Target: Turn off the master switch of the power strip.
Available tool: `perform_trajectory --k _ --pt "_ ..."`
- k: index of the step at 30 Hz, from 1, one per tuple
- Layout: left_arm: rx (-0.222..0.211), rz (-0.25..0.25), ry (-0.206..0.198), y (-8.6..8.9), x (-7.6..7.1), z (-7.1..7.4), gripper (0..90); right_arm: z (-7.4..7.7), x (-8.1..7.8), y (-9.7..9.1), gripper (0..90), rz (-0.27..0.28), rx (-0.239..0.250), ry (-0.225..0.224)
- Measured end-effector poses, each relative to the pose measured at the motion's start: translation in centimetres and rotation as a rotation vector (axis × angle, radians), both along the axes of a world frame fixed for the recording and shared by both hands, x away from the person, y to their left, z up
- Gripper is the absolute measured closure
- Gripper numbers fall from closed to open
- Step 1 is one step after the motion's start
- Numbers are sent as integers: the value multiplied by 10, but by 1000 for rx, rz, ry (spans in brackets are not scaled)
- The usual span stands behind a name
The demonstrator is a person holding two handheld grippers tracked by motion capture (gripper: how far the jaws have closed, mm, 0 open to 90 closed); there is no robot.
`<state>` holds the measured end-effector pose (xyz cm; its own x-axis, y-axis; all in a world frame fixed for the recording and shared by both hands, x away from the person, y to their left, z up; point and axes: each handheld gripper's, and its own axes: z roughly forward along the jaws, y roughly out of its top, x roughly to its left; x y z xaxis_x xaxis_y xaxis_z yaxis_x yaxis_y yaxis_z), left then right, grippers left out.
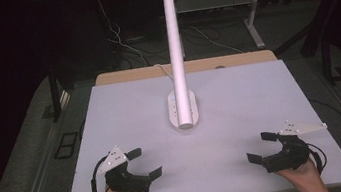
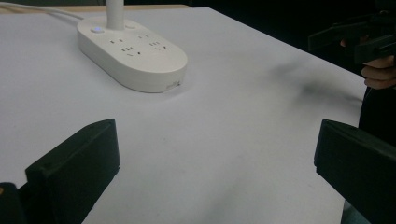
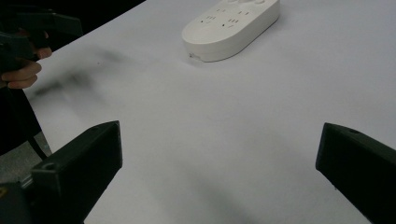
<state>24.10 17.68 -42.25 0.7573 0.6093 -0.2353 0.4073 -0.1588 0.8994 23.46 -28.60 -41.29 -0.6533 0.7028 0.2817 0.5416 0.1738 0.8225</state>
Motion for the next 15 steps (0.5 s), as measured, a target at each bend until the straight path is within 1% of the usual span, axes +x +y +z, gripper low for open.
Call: perform_trajectory --k 7,9,11,15 --pt "-1 2 -2 1 -2 0 0 -1 1 0 0 2 0 17" --pt "2 2 2 1 -2 0 0 -2 2 1 0 5 -2 13" --pt "1 1 6 1 -3 0 0 -2 3 1 0 8 -4 26" --pt "5 0 10 1 -3 0 0 -3 4 2 0 20 -11 30"
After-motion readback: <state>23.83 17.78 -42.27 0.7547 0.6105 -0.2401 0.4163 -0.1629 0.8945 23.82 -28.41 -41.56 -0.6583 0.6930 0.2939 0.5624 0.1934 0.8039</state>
